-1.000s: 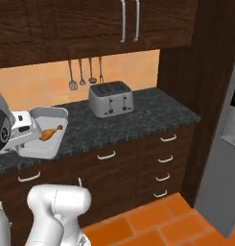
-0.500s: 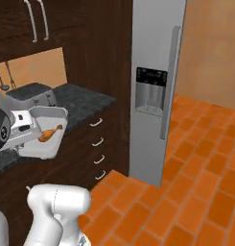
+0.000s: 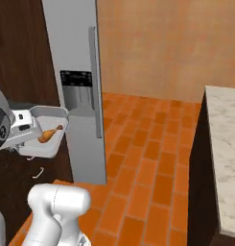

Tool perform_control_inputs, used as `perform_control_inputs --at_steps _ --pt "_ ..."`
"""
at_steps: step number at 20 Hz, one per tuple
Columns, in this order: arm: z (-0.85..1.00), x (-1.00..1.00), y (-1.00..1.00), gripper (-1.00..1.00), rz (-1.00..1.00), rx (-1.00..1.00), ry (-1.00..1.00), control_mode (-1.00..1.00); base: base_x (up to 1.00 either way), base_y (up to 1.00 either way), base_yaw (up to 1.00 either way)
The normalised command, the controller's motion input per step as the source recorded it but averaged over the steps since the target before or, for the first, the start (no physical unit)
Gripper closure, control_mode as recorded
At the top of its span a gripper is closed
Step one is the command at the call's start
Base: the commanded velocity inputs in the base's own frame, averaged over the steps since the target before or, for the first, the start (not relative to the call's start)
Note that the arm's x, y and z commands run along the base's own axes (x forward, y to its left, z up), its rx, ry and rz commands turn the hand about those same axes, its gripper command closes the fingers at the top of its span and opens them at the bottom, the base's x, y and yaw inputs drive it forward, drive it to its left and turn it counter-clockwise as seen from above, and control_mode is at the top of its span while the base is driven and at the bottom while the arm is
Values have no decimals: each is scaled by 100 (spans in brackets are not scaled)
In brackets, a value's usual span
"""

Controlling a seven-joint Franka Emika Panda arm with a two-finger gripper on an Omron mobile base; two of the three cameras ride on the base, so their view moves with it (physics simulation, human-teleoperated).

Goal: Take the meat container that has the chicken drumstick and place it on the second highest rack of the freezer. Then take the vegetable container that has the squash and garlic and place it on the highest rack of the freezer.

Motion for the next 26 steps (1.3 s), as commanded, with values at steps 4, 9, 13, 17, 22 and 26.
perform_control_inputs --at_steps 4,9,13,17,22,26 --pt "0 0 0 100 0 0 0 100 87 -56 -40" --pt "0 0 0 100 0 0 0 100 89 -85 -22" --pt "0 0 0 100 0 0 0 100 99 -55 -8" --pt "0 0 0 100 0 0 0 100 100 -1 0" --pt "0 0 0 100 0 0 0 100 100 -1 3" --pt "0 0 0 100 0 0 0 100 100 0 14"
